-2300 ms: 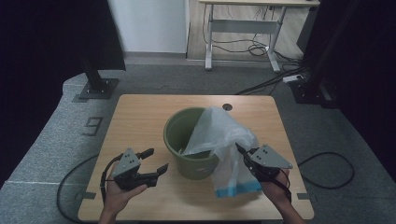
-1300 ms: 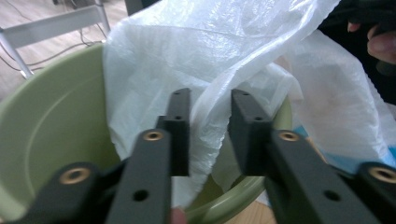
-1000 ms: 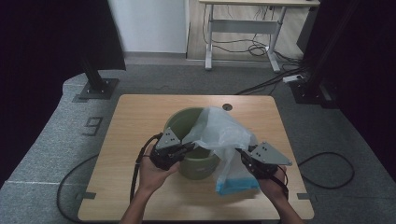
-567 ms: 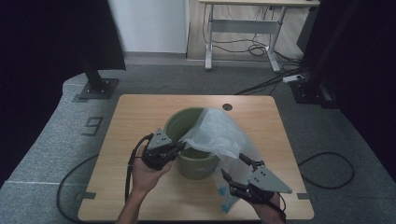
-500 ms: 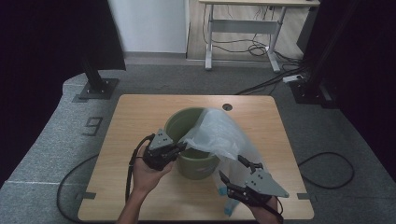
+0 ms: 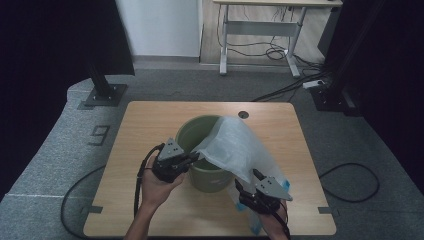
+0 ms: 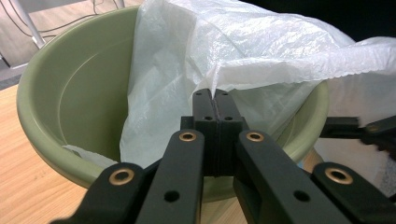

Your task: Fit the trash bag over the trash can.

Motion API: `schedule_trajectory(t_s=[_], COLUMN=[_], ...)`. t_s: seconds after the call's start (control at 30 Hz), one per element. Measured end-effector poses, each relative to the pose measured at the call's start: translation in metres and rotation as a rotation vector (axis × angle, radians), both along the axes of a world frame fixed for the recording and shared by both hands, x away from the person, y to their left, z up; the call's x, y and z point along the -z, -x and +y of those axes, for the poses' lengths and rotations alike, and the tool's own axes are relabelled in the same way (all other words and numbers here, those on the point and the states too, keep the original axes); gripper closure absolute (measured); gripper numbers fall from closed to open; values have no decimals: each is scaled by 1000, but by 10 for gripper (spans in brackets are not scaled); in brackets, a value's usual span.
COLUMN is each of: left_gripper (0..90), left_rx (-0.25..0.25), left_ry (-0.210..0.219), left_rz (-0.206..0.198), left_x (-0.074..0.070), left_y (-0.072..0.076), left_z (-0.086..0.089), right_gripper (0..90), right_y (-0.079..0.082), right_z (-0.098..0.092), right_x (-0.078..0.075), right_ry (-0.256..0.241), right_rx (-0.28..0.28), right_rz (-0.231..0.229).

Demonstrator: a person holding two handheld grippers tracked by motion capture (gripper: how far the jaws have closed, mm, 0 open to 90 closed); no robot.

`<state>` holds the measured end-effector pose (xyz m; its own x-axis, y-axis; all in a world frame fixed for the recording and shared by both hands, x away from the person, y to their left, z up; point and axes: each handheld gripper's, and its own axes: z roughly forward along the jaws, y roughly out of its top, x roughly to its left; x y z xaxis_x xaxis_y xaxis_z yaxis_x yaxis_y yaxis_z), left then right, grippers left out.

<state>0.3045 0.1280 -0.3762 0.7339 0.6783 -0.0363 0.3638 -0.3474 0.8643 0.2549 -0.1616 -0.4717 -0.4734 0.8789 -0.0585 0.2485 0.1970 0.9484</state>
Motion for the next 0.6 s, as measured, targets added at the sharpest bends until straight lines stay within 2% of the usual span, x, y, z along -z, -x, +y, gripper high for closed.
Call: schedule_trajectory(t_s=[0.1,0.13,0.23,0.27,0.3,0.33,0.47,0.53,0.6], left_gripper=[900,900,900,900,900,900,900,900,900], left_rx=[2,3,0,-1,-2,-2,4,7,9], left_ry=[-1,-1,-1,-1,-1,0,-15,-29,-31], left_rz=[4,3,2,0,-1,-2,8,11,11], left_x=[1,1,1,1,1,1,2,2,1], left_y=[-1,-1,1,1,1,1,-5,-9,-10], left_z=[0,0,2,3,5,6,6,5,5], right_gripper=[373,423,682,800,858,884,887,887,887], right_y=[-6,-8,-16,-17,-18,-18,-20,-21,-20], right_z=[1,2,0,-3,-5,-10,-23,-26,-28], right_x=[7,9,15,15,15,12,-6,-22,-40], right_ry=[-21,-22,-28,-27,-28,-26,-5,52,84], right_rx=[8,8,-27,-29,-28,-25,-20,-17,-20], right_rz=[4,1,7,-13,-39,-65,-93,-137,-181])
